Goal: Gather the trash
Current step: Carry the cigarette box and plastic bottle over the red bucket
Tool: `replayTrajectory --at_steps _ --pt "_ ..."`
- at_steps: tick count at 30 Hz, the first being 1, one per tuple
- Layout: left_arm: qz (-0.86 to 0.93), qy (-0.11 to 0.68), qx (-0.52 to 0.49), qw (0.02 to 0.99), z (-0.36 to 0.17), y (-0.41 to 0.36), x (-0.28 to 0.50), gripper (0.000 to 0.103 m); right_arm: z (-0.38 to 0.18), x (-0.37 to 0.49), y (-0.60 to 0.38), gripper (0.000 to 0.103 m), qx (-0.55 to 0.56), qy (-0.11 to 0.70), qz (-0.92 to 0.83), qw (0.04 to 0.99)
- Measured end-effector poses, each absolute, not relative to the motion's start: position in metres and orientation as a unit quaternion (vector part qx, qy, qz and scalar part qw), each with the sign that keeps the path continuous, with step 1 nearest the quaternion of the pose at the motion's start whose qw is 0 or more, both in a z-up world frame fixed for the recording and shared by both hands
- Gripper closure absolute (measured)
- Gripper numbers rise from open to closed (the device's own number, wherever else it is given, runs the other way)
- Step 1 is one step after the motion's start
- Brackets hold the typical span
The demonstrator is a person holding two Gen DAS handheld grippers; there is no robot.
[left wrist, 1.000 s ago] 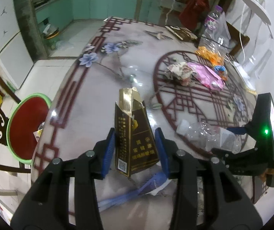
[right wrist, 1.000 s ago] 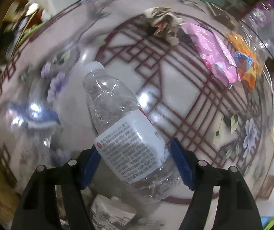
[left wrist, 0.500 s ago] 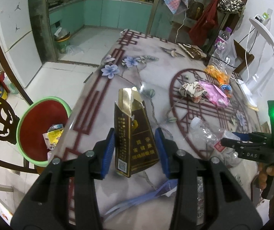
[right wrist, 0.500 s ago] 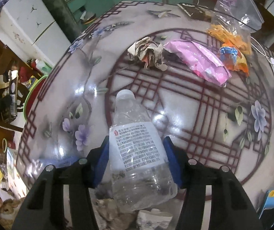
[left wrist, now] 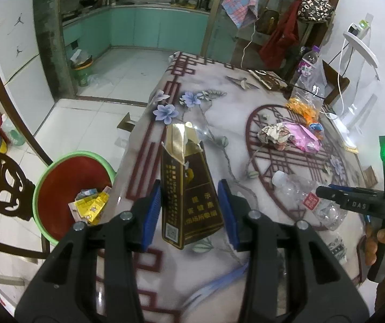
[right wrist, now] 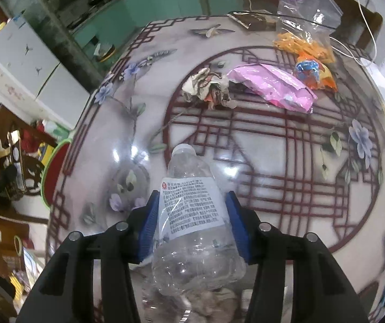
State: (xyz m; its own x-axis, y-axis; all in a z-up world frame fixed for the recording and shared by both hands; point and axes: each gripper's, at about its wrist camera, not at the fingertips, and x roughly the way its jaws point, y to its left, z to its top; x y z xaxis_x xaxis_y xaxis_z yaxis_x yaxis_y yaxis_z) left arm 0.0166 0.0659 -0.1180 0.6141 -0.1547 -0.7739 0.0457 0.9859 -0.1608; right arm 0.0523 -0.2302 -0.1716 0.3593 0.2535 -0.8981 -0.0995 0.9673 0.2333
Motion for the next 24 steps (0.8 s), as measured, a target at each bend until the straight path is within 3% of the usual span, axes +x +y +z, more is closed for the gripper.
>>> replayTrajectory --at_steps 24 --pt "-0.102 0.43 -0.036 0.896 -0.109 0.155 0.037 0.063 -0.12 0.049 -0.123 0.059 0.076 0.518 0.079 0.849"
